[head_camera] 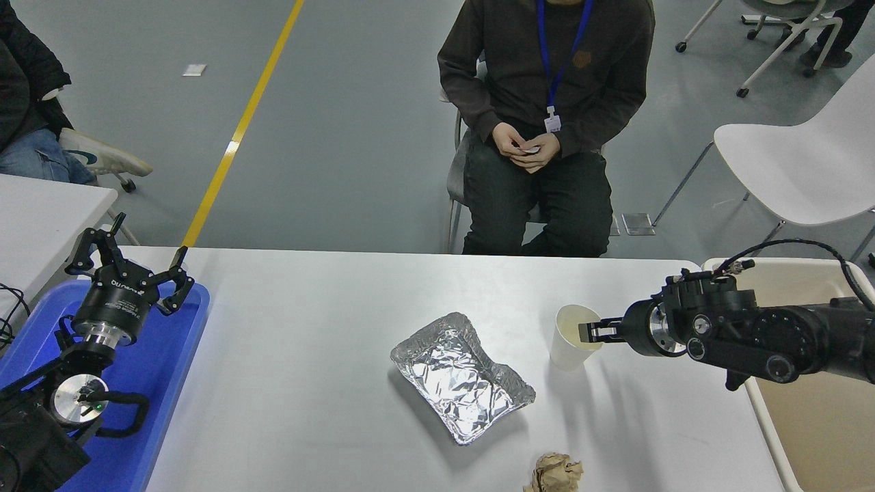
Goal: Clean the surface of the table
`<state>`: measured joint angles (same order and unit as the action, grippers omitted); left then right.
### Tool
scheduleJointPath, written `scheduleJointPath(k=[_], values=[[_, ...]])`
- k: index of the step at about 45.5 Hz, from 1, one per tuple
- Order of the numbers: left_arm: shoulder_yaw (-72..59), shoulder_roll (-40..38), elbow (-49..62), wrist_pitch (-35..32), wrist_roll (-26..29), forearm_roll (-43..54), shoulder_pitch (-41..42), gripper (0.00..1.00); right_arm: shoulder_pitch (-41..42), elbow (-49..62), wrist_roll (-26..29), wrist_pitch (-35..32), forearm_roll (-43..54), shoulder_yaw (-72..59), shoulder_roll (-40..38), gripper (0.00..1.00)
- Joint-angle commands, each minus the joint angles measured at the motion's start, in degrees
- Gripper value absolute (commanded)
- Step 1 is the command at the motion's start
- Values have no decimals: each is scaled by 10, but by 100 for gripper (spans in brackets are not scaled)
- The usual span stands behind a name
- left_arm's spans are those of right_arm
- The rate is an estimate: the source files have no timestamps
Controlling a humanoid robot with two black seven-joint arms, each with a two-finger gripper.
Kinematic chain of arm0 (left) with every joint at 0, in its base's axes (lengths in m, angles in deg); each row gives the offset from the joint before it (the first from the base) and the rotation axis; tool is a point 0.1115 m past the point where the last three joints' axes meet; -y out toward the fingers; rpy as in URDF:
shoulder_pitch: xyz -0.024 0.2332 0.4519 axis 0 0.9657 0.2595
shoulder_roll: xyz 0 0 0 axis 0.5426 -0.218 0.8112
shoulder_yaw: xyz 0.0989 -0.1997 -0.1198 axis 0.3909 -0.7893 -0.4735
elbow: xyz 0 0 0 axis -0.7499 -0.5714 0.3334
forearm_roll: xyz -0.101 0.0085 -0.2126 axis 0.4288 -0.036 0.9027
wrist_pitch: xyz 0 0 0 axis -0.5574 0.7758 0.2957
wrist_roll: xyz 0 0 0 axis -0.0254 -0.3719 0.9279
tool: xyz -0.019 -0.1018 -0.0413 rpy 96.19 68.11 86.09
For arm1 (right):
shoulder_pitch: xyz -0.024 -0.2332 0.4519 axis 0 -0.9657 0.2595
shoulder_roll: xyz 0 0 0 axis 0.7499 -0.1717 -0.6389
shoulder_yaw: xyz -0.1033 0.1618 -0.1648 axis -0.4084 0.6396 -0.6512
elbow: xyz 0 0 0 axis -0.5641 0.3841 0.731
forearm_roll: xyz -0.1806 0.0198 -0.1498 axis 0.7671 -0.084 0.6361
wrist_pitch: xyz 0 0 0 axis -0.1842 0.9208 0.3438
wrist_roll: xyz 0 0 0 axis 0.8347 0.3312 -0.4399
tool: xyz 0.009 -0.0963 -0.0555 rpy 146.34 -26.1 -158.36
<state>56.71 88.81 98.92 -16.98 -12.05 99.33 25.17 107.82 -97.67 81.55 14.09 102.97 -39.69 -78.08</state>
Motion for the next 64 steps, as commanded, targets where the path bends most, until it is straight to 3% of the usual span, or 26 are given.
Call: scheduleJointPath(k=[1, 23, 42, 64], values=[[0, 0, 0, 0, 0, 0, 0, 100, 3, 1, 0, -2, 0, -1, 2, 0], [0, 0, 0, 0, 0, 0, 0, 100, 48, -20, -1, -6, -3, -9, -13, 0], [0, 0, 0, 0, 0, 0, 0, 100, 157, -198, -1, -13, -9, 0, -171, 0], [0, 0, 0, 0, 0, 1, 0, 100, 272, -287, 2, -104, -10, 6, -315, 0]])
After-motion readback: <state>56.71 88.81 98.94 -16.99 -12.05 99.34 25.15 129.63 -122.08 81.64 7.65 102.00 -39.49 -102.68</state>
